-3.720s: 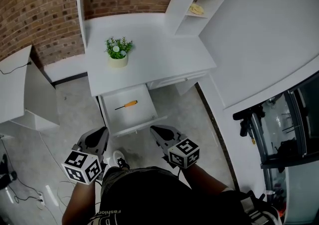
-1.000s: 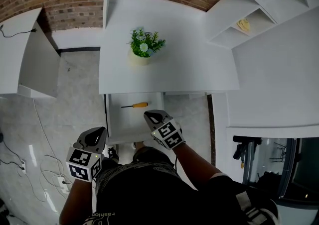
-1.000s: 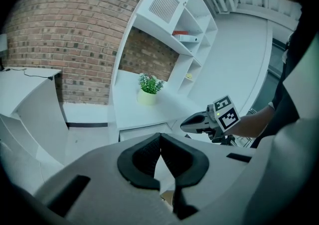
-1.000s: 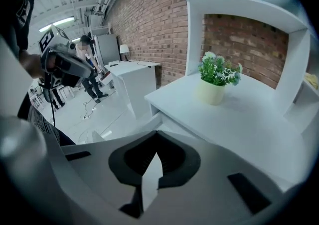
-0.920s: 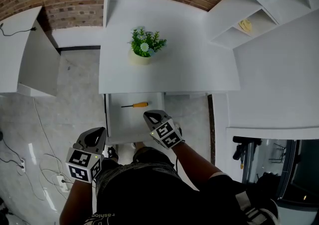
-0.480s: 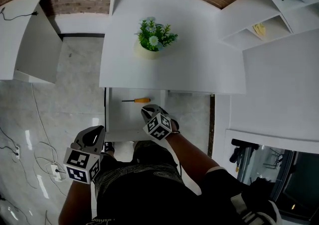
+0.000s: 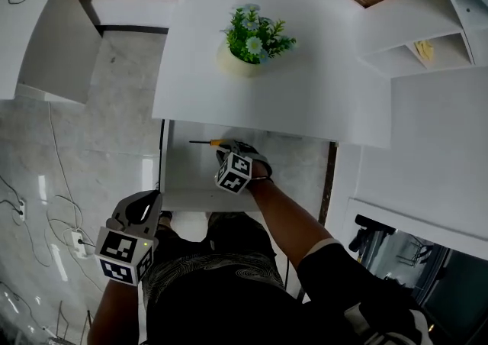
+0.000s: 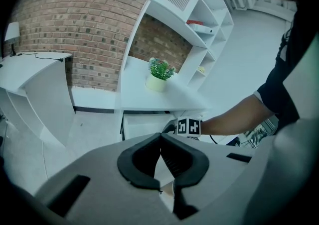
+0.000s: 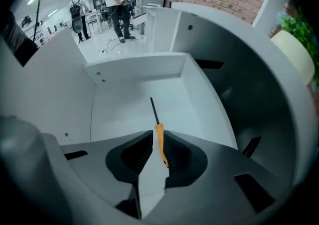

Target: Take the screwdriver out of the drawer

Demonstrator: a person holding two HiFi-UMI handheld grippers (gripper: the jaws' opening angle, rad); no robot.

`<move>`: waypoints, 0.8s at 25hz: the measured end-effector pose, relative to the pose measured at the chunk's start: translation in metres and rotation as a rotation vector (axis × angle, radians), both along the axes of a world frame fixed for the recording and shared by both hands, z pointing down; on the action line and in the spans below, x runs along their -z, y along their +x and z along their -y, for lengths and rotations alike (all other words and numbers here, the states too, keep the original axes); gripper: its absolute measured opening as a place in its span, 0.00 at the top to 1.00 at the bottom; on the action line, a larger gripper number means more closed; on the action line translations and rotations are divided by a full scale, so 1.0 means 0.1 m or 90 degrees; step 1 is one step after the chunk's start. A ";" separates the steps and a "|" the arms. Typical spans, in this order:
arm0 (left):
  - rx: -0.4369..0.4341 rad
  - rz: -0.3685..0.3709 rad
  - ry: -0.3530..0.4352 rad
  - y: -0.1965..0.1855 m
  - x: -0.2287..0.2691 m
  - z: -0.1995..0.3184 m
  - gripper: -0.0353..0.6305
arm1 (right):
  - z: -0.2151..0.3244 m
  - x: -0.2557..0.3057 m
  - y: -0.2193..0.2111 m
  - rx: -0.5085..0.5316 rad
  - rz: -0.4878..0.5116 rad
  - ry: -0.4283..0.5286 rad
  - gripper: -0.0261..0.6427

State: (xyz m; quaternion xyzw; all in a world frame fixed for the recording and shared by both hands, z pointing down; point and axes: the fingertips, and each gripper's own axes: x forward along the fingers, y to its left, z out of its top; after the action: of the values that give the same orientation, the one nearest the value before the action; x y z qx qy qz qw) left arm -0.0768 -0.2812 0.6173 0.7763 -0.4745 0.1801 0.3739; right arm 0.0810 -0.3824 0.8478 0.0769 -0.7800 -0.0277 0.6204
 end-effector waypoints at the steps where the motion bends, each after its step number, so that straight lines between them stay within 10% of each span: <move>1: 0.003 0.001 -0.003 0.00 -0.03 -0.01 0.92 | 0.01 -0.06 -0.01 0.016 -0.007 -0.001 0.88; 20: 0.062 -0.004 -0.044 -0.02 -0.30 -0.20 0.92 | 0.10 -0.56 -0.12 0.151 -0.077 0.013 0.86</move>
State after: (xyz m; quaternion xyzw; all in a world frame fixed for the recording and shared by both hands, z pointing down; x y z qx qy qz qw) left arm -0.0792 -0.2612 0.6473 0.7396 -0.5036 0.1757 0.4105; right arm 0.0687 -0.3921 0.9036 -0.0112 -0.7444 -0.1130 0.6580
